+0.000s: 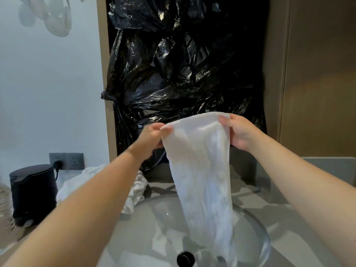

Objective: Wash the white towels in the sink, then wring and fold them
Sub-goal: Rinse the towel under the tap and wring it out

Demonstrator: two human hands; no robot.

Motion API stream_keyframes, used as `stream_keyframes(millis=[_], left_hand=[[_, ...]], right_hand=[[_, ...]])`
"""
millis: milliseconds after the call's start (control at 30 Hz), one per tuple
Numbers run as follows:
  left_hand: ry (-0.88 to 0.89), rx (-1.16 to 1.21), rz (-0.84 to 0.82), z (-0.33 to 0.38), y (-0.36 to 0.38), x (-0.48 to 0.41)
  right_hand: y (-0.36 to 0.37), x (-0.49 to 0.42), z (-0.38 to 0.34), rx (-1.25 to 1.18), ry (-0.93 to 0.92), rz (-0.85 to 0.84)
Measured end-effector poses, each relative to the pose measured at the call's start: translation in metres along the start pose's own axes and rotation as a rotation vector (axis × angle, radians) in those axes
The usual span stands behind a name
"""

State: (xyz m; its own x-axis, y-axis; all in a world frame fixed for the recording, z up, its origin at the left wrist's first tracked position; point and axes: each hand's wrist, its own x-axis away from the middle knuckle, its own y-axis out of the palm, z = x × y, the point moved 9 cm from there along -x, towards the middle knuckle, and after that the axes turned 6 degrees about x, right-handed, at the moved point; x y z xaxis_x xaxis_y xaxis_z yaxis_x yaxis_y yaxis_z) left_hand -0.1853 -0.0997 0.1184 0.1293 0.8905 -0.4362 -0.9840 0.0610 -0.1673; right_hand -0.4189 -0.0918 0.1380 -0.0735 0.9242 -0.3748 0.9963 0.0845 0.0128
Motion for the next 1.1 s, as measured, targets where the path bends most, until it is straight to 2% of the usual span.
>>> stream_keyframes(millis=[33, 100, 167, 200, 267, 333, 367, 400, 433, 467, 500, 567, 633, 667, 767, 833, 900, 967, 1100], left_hand=[[-0.052, 0.035, 0.021, -0.014, 0.01, 0.002], [-0.154, -0.192, 0.01, -0.03, 0.025, 0.001], [-0.057, -0.453, 0.082, -0.012, 0.015, -0.01], [0.035, -0.474, 0.15, 0.006, 0.009, -0.012], [0.108, -0.299, 0.207, 0.019, 0.005, -0.017], [-0.039, -0.059, 0.078, 0.002, 0.026, -0.015], [-0.082, -0.037, 0.038, -0.005, 0.034, -0.013], [-0.052, -0.049, 0.054, -0.004, 0.034, -0.013], [0.015, -0.033, 0.138, 0.003, 0.027, -0.013], [0.077, 0.068, 0.244, 0.01, 0.014, -0.009], [0.102, 0.203, 0.279, 0.012, 0.008, -0.006], [-0.002, 0.317, 0.141, 0.002, 0.021, -0.005], [-0.142, 0.158, -0.046, -0.013, 0.041, 0.005], [-0.134, 0.139, -0.061, -0.013, 0.04, 0.007], [-0.056, 0.339, -0.025, 0.002, 0.031, 0.005], [-0.117, 0.207, -0.126, -0.002, 0.042, 0.009], [-0.164, -0.022, -0.186, -0.017, 0.048, 0.01], [-0.148, -0.083, -0.134, -0.019, 0.042, 0.006], [-0.045, -0.122, 0.051, 0.013, 0.041, -0.01]], right_hand=[[-0.003, 0.0, 0.001, 0.033, -0.009, 0.038], [-0.012, 0.001, 0.005, 0.212, -0.042, 0.104], [-0.025, 0.002, 0.005, 0.412, -0.084, 0.162], [-0.032, 0.004, 0.001, 0.463, -0.1, 0.195], [-0.039, 0.007, -0.008, 0.43, -0.113, 0.233], [-0.035, 0.009, -0.009, 0.281, -0.097, 0.204], [-0.031, 0.011, -0.008, 0.229, -0.089, 0.185], [-0.028, 0.012, -0.006, 0.194, -0.077, 0.174], [-0.028, 0.013, -0.003, 0.148, -0.06, 0.17], [-0.027, 0.013, -0.001, 0.082, -0.04, 0.164], [-0.027, 0.013, 0.001, 0.014, -0.009, 0.158], [-0.026, 0.014, 0.005, -0.07, 0.041, 0.151], [-0.023, 0.016, 0.007, -0.086, 0.036, 0.142], [-0.023, 0.018, 0.008, -0.092, 0.025, 0.146], [-0.016, 0.023, 0.017, -0.192, 0.073, 0.124], [-0.016, 0.023, 0.028, 0.014, 0.143, 0.116], [-0.031, 0.019, 0.031, 0.323, 0.112, 0.186], [-0.052, 0.018, 0.019, 0.522, 0.002, 0.299], [-0.062, 0.025, -0.021, 0.827, -0.233, 0.421]])
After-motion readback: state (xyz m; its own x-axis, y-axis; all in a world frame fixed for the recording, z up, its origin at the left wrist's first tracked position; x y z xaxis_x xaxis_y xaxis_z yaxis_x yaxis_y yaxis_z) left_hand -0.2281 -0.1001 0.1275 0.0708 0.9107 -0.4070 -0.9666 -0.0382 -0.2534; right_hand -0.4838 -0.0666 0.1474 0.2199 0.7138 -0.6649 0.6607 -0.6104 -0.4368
